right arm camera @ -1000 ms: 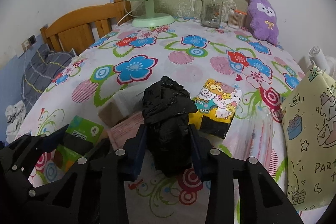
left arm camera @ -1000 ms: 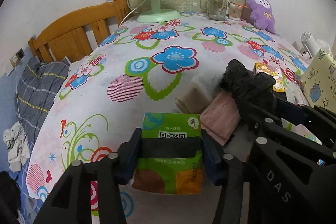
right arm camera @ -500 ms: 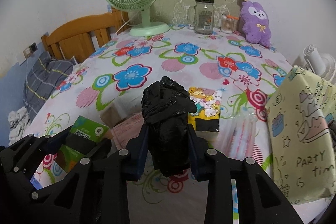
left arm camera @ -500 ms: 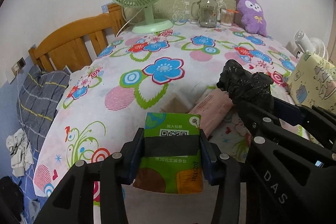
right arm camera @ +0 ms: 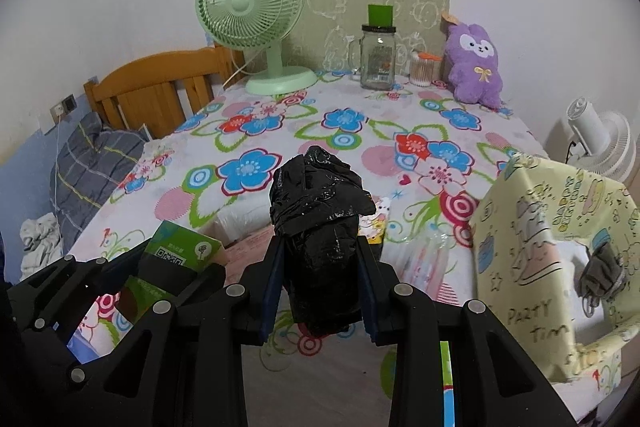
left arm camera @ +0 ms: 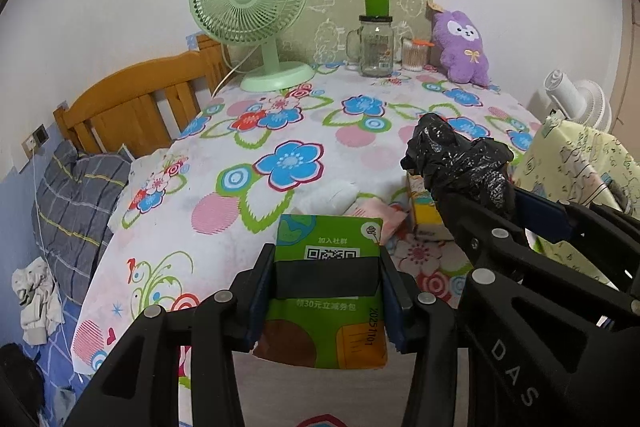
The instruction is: Organize soft objects
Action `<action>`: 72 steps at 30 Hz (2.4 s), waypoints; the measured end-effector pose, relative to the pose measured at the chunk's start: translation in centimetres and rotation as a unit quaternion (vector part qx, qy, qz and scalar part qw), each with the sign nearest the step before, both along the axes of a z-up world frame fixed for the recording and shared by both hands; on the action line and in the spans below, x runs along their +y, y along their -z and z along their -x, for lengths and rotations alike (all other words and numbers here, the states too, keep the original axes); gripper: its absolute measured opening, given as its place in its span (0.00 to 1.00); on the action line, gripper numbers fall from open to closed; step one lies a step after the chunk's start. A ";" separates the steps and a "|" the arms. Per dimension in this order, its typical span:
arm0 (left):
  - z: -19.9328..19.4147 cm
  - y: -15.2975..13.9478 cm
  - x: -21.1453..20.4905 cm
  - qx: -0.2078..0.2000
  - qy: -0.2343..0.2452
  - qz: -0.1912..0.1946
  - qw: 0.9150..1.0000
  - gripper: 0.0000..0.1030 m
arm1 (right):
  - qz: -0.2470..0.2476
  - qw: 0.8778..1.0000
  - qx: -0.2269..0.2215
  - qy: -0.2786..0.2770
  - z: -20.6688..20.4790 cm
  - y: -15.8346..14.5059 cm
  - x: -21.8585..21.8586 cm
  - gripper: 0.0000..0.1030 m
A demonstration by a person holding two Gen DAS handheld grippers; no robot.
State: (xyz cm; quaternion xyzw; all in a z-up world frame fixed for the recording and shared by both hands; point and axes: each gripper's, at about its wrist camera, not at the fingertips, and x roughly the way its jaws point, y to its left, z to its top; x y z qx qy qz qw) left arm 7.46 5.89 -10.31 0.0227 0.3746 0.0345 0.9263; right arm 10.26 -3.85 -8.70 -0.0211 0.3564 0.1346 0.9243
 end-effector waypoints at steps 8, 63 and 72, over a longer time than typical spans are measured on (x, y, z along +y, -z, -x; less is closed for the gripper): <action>1.1 -2.2 -1.4 -0.018 0.006 0.001 1.000 0.47 | -0.006 1.000 -0.016 0.001 1.2 -2.2 -1.4 0.36; 2.1 -10.7 -15.0 -0.096 0.092 0.020 0.991 0.47 | -0.018 0.994 -0.080 0.071 3.7 -10.9 -15.2 0.36; 1.3 -10.4 -17.1 -0.093 0.114 0.025 0.989 0.47 | -0.015 0.993 -0.080 0.091 3.4 -10.4 -17.4 0.36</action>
